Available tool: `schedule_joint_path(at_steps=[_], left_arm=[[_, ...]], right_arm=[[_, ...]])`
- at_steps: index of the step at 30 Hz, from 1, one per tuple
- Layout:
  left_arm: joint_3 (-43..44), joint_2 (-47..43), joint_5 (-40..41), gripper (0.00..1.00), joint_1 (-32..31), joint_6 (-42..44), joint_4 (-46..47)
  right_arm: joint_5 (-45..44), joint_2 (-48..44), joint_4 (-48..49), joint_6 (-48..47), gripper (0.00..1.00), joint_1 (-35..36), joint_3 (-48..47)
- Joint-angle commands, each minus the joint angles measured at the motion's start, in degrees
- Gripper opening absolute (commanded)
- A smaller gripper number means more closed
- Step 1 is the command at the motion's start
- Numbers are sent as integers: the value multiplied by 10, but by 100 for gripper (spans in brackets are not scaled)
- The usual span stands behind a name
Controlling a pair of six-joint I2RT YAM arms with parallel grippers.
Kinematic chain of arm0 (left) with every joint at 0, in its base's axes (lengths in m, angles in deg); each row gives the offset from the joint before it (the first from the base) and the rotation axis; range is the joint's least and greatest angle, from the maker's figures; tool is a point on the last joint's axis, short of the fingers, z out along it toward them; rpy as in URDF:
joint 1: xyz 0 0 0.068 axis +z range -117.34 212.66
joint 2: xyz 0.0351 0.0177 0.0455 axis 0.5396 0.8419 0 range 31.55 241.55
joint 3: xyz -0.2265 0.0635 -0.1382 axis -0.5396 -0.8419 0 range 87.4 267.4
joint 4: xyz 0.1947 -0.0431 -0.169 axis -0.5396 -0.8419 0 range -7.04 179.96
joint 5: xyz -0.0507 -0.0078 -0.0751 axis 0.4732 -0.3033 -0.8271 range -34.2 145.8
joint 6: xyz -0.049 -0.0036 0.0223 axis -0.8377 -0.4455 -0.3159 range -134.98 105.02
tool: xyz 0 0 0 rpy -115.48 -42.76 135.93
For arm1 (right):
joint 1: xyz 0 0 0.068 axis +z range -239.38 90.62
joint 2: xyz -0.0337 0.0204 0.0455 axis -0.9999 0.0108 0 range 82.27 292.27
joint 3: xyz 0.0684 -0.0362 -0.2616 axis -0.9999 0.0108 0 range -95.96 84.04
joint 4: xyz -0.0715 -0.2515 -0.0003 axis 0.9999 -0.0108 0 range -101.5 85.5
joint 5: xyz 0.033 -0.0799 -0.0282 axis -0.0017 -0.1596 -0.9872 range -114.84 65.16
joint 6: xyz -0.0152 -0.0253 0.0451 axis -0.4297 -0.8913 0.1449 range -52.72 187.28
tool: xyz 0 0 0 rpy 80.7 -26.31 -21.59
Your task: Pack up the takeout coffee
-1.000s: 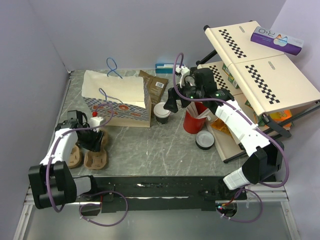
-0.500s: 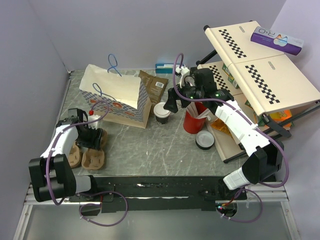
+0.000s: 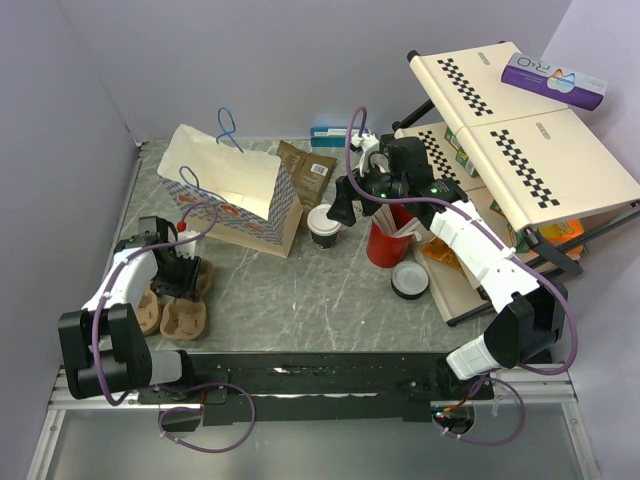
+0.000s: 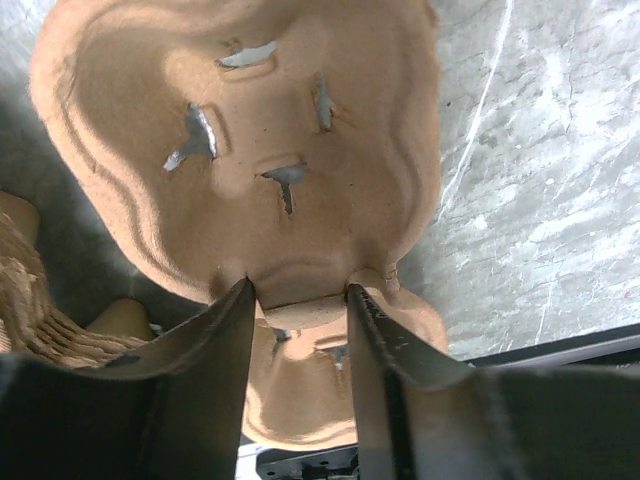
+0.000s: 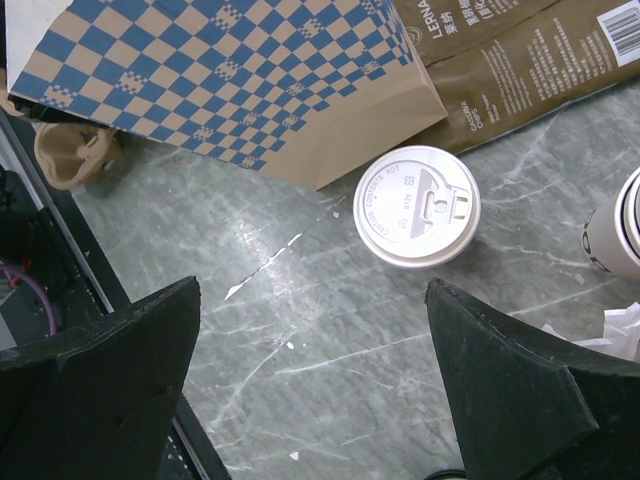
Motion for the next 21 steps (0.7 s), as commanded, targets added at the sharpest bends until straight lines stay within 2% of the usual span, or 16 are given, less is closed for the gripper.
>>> schedule_joint_path(at_steps=[1,5,13,16,18,21], left_arm=[[9,-11,11,38,-3,-8,-13],[40,-36,-10,27,-1,-18,-49],[101,-113,-49,18,0,3,-125],[119,-141,-68,11,6,27,-171],[131,-154,-72,1,6,39,-195],[153,-177,-75,1,7,46,-233]], right_arm=[[10,-13,24,3,99,1,-10],[32,-5,25,-18,99,3,-42],[104,40,18,-119,99,38,-161],[146,51,28,-164,99,64,-196],[159,48,40,-191,99,93,-196],[152,50,65,-244,99,147,-188]])
